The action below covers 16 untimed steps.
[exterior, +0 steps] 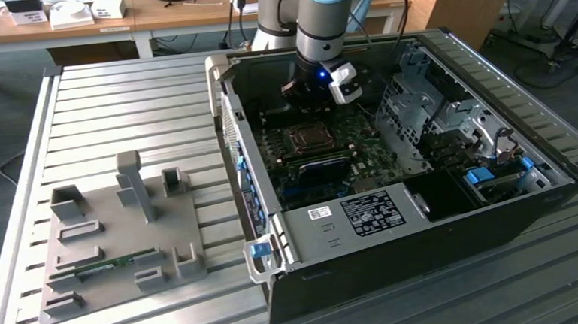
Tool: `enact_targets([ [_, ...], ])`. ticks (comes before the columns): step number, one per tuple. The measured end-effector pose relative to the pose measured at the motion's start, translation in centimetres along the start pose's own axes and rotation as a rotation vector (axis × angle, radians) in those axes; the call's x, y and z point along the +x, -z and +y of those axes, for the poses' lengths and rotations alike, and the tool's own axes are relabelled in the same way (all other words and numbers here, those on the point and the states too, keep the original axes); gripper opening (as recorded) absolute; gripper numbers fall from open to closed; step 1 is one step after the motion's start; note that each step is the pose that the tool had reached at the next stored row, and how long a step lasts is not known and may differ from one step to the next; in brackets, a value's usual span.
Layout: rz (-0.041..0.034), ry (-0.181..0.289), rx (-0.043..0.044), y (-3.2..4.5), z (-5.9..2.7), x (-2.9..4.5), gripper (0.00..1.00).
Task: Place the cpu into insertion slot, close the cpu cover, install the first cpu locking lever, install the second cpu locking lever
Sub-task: 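Install the first cpu locking lever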
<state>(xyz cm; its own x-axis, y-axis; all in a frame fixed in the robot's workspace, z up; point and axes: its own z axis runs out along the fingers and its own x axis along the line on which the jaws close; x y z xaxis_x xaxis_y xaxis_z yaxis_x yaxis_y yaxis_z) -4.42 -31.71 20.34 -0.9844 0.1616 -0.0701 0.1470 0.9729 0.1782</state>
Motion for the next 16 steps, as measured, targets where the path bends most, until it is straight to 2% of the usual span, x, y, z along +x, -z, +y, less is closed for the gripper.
enact_targets([
  [16,-0.0053,-0.036,-0.0056,-0.05,0.26,0.04,0.11],
])
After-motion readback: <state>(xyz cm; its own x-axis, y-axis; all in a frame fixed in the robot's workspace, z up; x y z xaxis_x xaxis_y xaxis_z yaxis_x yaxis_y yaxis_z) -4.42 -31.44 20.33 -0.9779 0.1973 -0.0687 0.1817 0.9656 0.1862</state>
